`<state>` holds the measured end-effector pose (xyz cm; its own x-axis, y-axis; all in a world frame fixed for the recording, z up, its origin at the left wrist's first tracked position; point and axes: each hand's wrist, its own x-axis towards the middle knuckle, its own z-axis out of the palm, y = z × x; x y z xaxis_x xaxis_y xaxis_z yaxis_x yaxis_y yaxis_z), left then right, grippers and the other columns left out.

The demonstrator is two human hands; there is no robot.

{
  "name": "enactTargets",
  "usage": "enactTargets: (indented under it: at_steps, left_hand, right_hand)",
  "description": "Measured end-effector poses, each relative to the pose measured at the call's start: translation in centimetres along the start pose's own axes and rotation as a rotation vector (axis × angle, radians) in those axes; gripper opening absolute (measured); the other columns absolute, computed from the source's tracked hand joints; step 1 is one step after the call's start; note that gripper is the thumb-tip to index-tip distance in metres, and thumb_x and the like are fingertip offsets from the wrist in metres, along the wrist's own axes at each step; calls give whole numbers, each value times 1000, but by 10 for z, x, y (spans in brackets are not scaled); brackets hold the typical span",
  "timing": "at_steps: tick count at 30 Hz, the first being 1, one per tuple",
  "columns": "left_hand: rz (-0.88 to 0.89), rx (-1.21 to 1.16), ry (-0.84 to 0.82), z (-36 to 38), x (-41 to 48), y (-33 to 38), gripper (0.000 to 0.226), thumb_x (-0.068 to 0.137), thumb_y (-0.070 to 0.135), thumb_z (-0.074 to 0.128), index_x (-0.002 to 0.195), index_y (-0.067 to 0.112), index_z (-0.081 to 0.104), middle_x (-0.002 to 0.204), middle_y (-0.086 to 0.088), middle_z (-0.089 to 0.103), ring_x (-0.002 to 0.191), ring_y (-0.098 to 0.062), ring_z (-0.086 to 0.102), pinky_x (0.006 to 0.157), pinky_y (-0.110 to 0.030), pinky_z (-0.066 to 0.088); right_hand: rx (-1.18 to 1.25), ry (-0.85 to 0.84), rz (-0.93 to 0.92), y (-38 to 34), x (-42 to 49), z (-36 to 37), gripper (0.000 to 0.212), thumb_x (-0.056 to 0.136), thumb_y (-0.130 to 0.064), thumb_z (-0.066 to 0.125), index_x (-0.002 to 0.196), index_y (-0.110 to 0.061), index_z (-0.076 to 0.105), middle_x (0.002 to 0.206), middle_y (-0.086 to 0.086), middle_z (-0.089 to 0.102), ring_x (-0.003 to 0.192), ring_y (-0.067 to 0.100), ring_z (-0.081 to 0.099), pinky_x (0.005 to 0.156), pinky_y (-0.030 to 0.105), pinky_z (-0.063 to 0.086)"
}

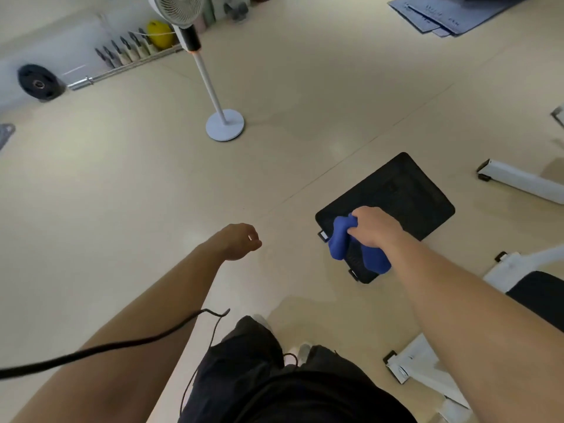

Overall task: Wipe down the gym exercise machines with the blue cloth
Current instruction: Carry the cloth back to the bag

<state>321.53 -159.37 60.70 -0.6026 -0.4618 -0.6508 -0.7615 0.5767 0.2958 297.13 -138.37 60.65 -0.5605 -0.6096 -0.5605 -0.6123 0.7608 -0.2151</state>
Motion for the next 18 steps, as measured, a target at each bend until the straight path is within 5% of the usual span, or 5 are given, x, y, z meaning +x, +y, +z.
enactTargets:
  at_steps: [18]
  left_hand:
    - [364,394,-161,-310,417,153,31,97,42,52,119,24,63,125,0,62,111,-22,57,93,-36,47]
  right_hand:
    - [201,70,372,25,316,-217,9,98,-28,54,103,-21,51,100,2,63,89,21,62,80,37,52]
